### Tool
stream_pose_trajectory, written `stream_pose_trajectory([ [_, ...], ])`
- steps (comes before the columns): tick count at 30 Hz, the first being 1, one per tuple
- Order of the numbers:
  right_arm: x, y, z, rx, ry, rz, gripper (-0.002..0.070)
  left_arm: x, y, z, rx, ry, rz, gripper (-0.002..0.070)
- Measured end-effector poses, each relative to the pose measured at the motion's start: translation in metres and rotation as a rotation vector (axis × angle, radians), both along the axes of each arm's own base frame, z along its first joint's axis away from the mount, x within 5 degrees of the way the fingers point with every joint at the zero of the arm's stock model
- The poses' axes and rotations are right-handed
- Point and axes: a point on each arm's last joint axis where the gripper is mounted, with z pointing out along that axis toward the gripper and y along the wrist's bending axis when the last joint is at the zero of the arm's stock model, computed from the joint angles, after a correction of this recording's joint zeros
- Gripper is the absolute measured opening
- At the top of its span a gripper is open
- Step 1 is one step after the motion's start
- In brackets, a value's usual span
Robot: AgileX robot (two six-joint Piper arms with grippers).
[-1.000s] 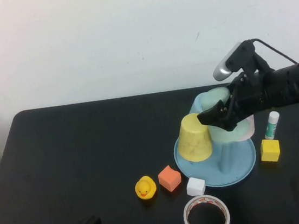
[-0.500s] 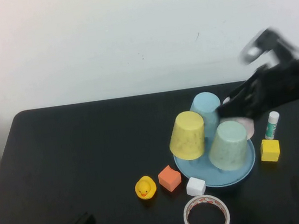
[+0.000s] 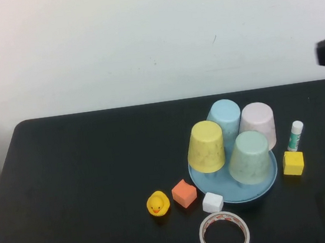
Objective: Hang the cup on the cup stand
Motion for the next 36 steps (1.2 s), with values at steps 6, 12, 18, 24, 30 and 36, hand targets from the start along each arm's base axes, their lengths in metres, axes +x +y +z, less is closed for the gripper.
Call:
stream_pose_trajectory([
  [6, -0.093, 0.004, 0.021, -0.03, -0.267, -0.159, 0.0001, 0.0, 0.002, -0.001, 0.101, -0.024, -0.005, -0.0001],
  [12, -0.174, 0.001, 0.015, -0.051, -0.493, -0.355, 0.0, 0.0, 0.003, -0.002, 0.115, -0.023, -0.005, -0.0001],
  [18, -0.226, -0.004, -0.009, -0.077, -0.527, -0.502, -0.0001, 0.0, 0.003, -0.002, 0.115, -0.023, -0.005, -0.0001],
  [24, -0.238, -0.002, -0.017, -0.054, -0.505, -0.506, -0.0001, 0.0, 0.003, -0.002, 0.115, -0.023, -0.005, -0.0001],
  [30, -0.245, 0.008, -0.03, -0.097, -0.385, -0.363, -0.0001, 0.0, 0.003, -0.002, 0.115, -0.023, -0.005, -0.0001],
  [36, -0.253, 0.014, -0.043, -0.128, -0.233, -0.247, -0.0001, 0.0, 0.003, -0.002, 0.115, -0.023, -0.005, -0.0001],
])
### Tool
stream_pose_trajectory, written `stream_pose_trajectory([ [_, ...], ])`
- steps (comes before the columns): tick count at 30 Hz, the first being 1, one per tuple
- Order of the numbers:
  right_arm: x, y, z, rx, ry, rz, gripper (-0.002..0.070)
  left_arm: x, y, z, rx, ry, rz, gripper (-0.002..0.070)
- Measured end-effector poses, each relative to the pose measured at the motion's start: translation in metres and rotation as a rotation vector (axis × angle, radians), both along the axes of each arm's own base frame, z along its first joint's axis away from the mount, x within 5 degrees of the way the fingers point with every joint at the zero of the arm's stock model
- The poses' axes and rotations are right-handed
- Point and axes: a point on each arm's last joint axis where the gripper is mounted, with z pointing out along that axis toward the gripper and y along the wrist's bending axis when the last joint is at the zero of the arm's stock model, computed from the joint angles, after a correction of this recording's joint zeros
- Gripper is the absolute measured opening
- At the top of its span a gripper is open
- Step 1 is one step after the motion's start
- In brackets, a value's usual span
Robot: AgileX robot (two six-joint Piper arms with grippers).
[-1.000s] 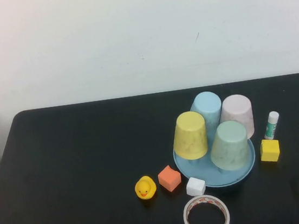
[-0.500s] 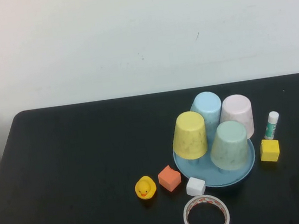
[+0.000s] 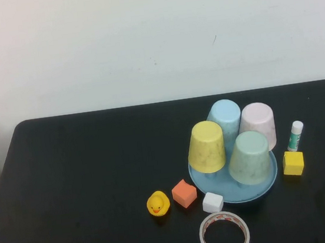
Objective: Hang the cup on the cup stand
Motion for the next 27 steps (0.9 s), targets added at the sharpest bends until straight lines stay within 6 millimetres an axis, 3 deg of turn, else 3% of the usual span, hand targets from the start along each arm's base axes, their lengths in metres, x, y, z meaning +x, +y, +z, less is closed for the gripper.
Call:
stream_pose_trajectory([
  [4, 0.006, -0.009, -0.006, -0.087, -0.002, -0.091, -0.0001, 0.0, 0.0, 0.0, 0.0, 0.0, 0.0, -0.0001],
  [9, 0.021, -0.03, -0.001, -0.195, -0.156, -0.328, -0.0001, 0.0, 0.0, 0.0, 0.0, 0.0, 0.0, -0.0001],
  [12, 0.033, -0.039, -0.003, -0.173, -0.248, -0.435, -0.0001, 0.0, 0.0, 0.0, 0.0, 0.0, 0.0, -0.0001],
  [20, 0.055, -0.068, -0.064, 0.013, -0.279, -0.776, -0.0001, 0.0, 0.0, 0.0, 0.0, 0.0, 0.0, -0.0001],
  [24, 0.063, -0.073, -0.106, 0.165, -0.179, -0.847, -0.0001, 0.0, 0.0, 0.0, 0.001, 0.001, 0.0, -0.0001],
  [27, 0.065, -0.074, -0.127, 0.185, -0.107, -0.865, -0.0001, 0.0, 0.0, 0.0, 0.001, 0.001, 0.0, -0.0001],
])
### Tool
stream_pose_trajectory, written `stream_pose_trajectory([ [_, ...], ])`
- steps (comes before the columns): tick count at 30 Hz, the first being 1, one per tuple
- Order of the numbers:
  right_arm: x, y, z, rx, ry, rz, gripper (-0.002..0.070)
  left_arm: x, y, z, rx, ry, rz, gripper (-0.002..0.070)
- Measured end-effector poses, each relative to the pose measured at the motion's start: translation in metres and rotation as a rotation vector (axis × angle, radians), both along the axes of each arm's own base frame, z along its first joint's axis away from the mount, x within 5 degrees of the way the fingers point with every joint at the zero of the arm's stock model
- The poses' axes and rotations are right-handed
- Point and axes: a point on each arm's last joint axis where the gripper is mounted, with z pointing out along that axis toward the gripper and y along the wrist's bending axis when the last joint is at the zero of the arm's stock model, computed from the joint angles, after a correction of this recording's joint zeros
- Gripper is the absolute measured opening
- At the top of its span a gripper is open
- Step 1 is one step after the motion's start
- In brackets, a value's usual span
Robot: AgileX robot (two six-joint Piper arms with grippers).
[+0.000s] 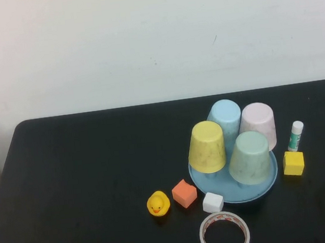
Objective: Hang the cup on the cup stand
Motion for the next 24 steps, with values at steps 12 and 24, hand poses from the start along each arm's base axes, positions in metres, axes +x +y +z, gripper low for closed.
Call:
stream_pose_trajectory([
  [12, -0.002, 0.003, -0.022, 0.011, 0.173, 0.071, -0.0001, 0.0, 0.0, 0.0, 0.0, 0.0, 0.0, -0.0001],
  [24, -0.002, 0.004, -0.023, -0.045, 0.186, 0.092, -0.0001, 0.0, 0.0, 0.0, 0.0, 0.0, 0.0, -0.0001],
])
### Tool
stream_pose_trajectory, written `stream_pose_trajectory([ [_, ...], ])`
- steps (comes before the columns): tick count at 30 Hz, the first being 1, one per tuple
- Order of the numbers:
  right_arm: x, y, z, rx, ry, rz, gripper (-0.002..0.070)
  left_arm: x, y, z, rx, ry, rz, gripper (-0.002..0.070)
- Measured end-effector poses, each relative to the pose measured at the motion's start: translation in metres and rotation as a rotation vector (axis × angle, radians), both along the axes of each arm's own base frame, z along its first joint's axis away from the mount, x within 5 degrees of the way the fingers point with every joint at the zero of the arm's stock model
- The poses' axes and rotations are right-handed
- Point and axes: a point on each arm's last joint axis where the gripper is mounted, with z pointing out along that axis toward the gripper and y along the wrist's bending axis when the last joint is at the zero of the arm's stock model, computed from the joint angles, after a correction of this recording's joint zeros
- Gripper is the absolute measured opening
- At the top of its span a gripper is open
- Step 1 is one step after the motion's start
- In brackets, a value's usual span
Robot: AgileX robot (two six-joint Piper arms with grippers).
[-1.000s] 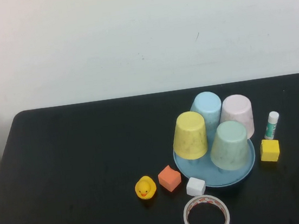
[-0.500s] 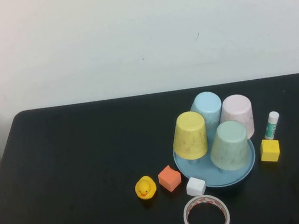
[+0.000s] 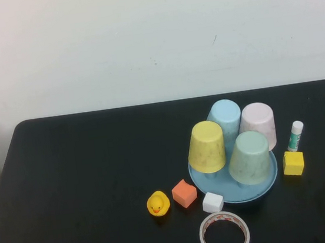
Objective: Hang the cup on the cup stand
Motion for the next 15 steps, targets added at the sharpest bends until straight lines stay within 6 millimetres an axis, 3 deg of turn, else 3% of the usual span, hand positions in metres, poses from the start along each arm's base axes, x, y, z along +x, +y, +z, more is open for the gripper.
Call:
stream_pose_trajectory([
  [15, 0.0, 0.0001, 0.0, -0.004, 0.0, 0.002, -0.0001, 0.0, 0.0, 0.0, 0.0, 0.0, 0.0, -0.0001],
])
